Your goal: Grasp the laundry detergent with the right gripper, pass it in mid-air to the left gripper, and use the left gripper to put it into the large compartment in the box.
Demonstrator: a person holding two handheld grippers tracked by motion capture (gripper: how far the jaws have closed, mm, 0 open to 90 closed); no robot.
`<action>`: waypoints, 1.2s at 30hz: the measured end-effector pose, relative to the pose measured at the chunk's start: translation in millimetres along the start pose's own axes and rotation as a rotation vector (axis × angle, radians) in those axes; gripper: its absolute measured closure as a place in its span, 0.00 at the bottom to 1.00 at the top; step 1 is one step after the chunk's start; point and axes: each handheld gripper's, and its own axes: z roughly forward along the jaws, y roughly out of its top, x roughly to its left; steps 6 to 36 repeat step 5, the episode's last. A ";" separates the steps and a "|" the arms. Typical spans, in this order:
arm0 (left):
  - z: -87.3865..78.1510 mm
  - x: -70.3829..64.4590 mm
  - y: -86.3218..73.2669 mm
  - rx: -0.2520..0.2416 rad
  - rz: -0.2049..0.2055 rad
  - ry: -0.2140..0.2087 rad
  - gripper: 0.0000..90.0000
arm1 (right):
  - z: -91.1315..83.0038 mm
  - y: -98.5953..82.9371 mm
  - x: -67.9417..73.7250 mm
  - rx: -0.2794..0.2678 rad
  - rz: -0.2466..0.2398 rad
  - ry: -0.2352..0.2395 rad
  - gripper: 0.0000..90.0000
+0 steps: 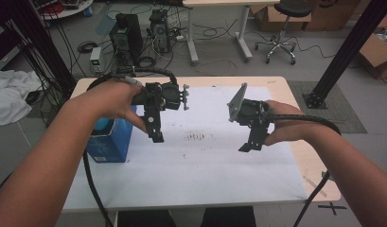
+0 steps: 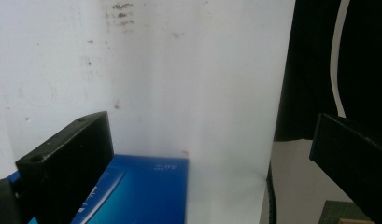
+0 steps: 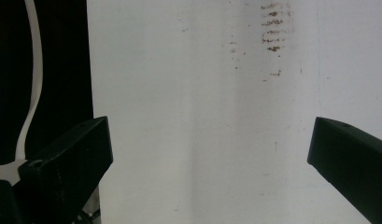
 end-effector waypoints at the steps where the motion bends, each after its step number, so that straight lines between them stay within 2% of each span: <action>1: -0.1 -0.2 0.1 0.001 0.002 0.002 0.00 | -0.2 0.3 0.2 -0.002 -0.001 0.000 0.00; 36: -0.3 -1.9 1.4 0.003 0.007 0.002 0.00 | -0.3 0.5 0.1 -0.004 -0.001 -0.004 0.00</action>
